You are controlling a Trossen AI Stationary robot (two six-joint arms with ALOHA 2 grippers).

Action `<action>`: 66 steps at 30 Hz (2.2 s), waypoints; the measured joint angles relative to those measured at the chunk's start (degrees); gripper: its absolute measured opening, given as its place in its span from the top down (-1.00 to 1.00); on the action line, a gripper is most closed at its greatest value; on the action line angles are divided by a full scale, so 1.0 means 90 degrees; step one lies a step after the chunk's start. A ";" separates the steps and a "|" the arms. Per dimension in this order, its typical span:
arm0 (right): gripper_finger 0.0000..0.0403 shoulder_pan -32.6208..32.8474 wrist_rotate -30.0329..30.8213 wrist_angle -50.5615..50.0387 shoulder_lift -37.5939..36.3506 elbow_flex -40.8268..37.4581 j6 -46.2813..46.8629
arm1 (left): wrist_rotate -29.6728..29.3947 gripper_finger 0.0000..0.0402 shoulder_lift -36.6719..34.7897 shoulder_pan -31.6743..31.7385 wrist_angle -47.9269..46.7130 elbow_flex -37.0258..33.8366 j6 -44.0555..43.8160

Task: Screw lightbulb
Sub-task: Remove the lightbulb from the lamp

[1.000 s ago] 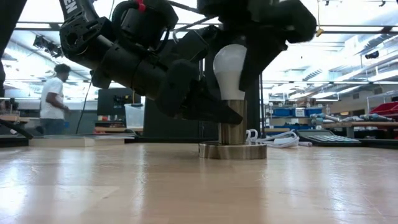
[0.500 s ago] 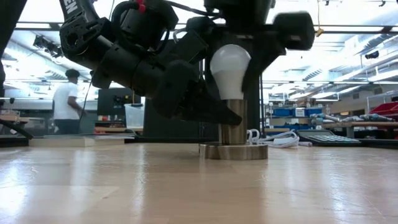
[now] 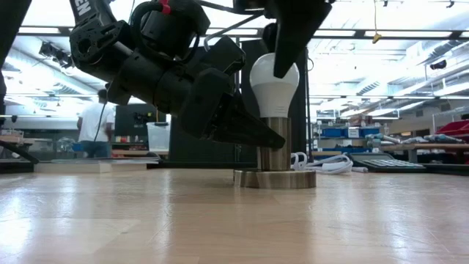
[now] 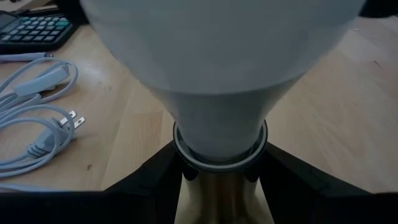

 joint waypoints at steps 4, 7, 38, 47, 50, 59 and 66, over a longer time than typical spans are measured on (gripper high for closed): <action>-0.82 -0.0096 0.0026 0.0059 0.0044 -0.0057 0.0874 | -0.0120 0.04 0.0000 -0.0002 0.0000 0.0000 -0.0085; -0.81 -0.0160 0.0026 0.0332 0.0123 -0.0198 0.1106 | -0.0137 0.04 0.0000 0.0002 0.0000 0.0000 -0.0141; -0.52 -0.0203 0.0004 0.0429 0.0339 -0.0274 -0.5651 | -0.0157 0.04 -0.0002 0.0010 -0.0065 -0.0005 -0.0027; -0.45 -0.0183 0.0509 0.0425 0.0330 -0.0274 -0.6606 | -0.0139 0.04 -0.0002 -0.0010 -0.0121 -0.0004 0.0008; -0.47 -0.0140 0.0537 0.0325 0.0305 -0.0269 -0.5865 | -0.0135 0.04 -0.0007 -0.0010 -0.0132 0.0001 0.0016; -0.57 -0.0075 0.0328 -0.0662 0.0073 0.0100 -0.4181 | -0.0143 0.04 -0.0004 -0.0007 -0.0126 0.0006 0.0041; -0.58 -0.0075 0.0246 -0.1065 -0.0141 0.0100 -0.3369 | -0.0144 0.04 -0.0006 -0.0007 -0.0117 0.0005 0.0070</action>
